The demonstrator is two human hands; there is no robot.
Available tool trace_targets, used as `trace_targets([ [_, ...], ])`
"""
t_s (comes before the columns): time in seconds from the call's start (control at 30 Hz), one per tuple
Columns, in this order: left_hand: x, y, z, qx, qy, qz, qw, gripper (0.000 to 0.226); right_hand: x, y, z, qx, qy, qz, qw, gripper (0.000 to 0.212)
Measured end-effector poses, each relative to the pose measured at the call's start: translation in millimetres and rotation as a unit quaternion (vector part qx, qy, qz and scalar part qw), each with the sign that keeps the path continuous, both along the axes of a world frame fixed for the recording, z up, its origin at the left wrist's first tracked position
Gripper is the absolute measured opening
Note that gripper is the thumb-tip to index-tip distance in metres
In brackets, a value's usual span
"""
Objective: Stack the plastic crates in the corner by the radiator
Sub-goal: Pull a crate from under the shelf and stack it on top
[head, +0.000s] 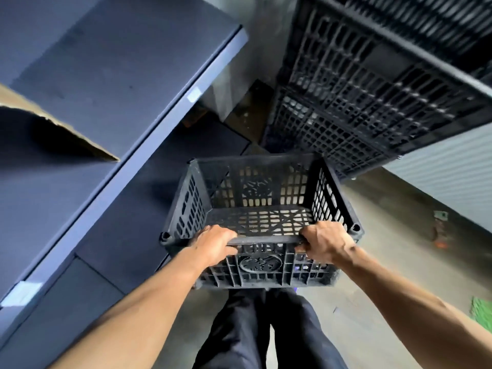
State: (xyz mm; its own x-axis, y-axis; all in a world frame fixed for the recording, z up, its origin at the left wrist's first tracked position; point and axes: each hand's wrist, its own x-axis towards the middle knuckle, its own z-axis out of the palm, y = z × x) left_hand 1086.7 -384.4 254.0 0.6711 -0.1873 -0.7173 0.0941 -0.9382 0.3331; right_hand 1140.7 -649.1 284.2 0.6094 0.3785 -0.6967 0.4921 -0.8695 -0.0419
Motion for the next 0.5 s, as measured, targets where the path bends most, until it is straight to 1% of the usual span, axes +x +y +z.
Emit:
trace_targets([
  [0.07,1,-11,9,0.015,-0.016,-0.04,0.999,0.037,-11,-16,16,0.0,-0.011,-0.023,1.0,0.034],
  [0.2,-1,-41,43,0.036,-0.09,-0.123,0.988,0.025,-34,-49,54,0.011,-0.041,-0.069,0.997,0.034],
  [0.5,-18,-93,127,0.046,-0.217,-0.173,0.96,0.024,-81,-101,146,0.035,-0.12,-0.127,0.984,0.026],
])
